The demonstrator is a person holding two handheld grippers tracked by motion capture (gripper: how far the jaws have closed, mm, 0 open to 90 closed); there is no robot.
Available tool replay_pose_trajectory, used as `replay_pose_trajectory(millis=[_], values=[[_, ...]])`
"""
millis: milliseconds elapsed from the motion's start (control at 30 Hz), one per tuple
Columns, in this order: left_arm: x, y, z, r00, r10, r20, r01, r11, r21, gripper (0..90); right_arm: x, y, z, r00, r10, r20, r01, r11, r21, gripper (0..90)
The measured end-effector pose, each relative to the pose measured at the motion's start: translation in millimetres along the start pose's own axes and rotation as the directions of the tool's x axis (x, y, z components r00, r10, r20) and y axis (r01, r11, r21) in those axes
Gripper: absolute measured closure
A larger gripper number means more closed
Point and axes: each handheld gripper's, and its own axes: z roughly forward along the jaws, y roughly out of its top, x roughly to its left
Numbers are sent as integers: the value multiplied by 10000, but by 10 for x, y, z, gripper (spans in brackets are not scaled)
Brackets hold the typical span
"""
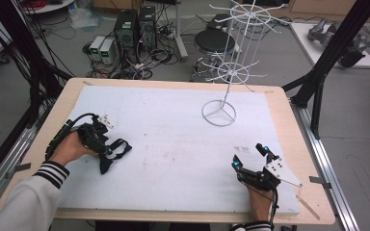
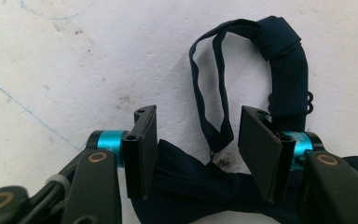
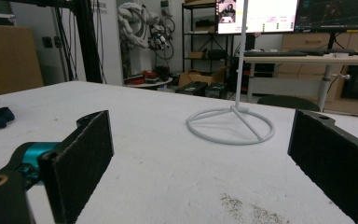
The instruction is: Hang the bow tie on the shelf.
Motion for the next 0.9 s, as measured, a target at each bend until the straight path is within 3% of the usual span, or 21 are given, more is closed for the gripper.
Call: replay_pose_trajectory(millis=[333,667,767,900], values=[[-35,29,67,9996,271,16,-271,9982,532,596,-4,0,1,10000,-35,10,35,10000,-24,57],[-72,44,92,9995,293,72,-297,9980,555,793,-3,0,1,10000,-37,2,37,10000,-18,57],[-86,38,99,9999,115,100,-120,9990,437,816,-3,0,1,10000,-31,6,31,10000,-18,57],[-84,36,94,9999,165,42,-166,9988,461,827,-3,0,1,10000,-29,5,29,10000,-17,57]])
